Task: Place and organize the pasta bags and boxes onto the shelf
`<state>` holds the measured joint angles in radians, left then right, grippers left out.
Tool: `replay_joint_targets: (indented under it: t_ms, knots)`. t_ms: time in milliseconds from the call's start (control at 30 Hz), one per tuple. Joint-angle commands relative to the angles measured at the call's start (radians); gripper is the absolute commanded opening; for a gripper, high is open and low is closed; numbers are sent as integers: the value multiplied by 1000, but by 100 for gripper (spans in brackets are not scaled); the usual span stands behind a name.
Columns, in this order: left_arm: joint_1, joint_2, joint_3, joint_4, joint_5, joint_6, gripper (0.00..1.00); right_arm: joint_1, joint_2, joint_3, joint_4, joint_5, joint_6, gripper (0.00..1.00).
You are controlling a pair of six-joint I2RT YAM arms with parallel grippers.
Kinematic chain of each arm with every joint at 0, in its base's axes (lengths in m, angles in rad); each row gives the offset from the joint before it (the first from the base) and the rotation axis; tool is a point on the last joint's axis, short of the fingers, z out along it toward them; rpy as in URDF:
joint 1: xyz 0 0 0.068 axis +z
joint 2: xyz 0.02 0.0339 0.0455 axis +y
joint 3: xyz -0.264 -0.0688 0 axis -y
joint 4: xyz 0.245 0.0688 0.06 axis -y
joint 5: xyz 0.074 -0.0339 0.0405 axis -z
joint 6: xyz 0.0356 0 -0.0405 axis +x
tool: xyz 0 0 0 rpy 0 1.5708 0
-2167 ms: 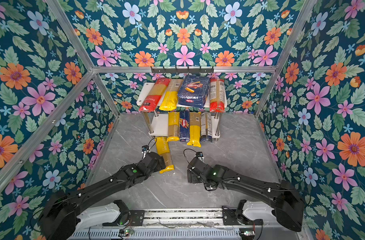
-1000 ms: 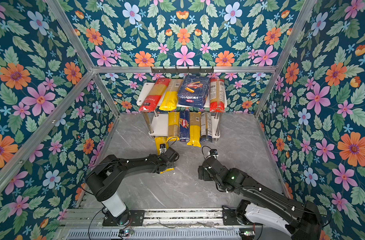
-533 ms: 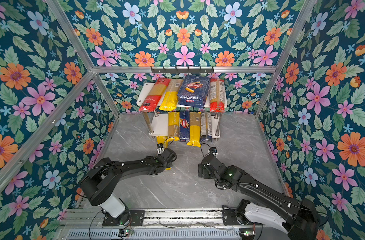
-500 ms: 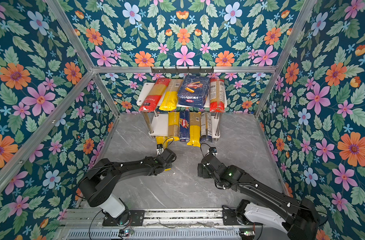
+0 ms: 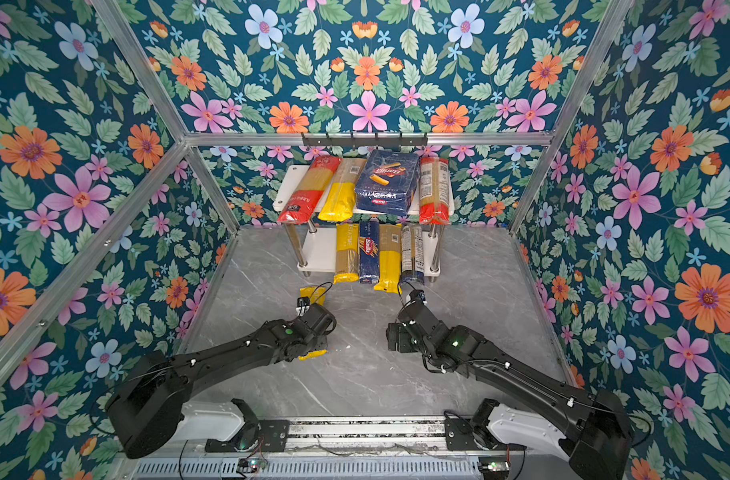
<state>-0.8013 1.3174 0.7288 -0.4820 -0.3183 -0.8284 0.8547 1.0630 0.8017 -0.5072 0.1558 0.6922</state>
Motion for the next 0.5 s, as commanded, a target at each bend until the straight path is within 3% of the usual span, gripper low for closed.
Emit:
replay_joint_targets:
  t_ms: [0,200,467]
  knots:
    - [-3,-48,30,3,-65,76,0,0,-2,15,24,-26,-10,94]
    - [-2,-83,72,19,-124,176,0,-2,5,55,0,-31,-29,94]
    - [4,4,156,94,-181,248,0,-19,-27,75,-27,-32,-51,94]
